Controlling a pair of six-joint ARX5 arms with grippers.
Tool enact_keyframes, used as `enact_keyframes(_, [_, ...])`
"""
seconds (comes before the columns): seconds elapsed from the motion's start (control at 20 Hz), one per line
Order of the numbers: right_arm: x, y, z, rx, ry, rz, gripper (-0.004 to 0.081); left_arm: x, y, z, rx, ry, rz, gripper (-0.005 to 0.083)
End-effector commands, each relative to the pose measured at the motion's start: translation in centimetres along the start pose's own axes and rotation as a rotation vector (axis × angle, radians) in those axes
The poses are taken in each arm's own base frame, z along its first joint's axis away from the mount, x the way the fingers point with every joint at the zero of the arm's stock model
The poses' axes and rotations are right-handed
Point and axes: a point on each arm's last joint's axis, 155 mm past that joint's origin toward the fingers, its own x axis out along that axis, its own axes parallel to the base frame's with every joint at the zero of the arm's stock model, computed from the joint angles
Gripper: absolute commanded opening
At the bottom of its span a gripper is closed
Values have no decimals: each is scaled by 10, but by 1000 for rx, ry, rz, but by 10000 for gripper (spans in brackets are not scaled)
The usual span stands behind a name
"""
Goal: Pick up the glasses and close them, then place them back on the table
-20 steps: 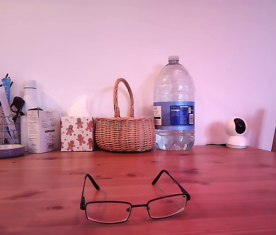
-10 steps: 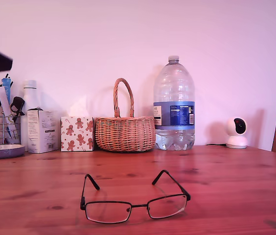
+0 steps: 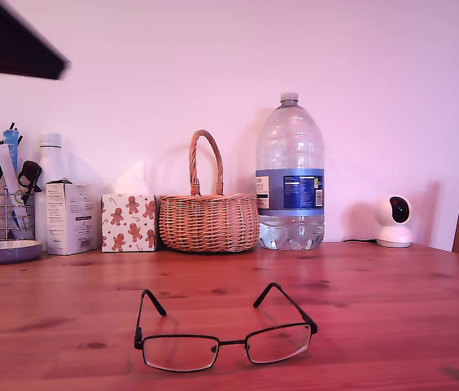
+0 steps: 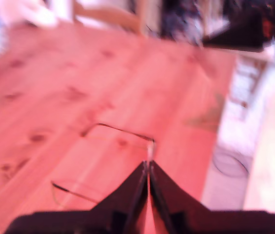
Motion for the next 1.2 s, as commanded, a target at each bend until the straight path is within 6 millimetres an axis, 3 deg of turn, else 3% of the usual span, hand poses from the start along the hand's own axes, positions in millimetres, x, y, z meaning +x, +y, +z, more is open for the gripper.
enact_keyframes(0.0, [1,1,-3,2,10,8,-13,15,-1,-16,32,118,-28,-19])
enact_keyframes(0.15, [1,0,-3,1,10,5,-13,36,-2,-20,113,238,-65,-2])
enact_keyframes(0.5, [1,-1,-3,1,8,-3,-13,88,6,-28,264,397,-56,246])
enact_keyframes(1.15, [1,-6,-2,1,3,-29,-13,159,-9,-69,343,520,-118,252])
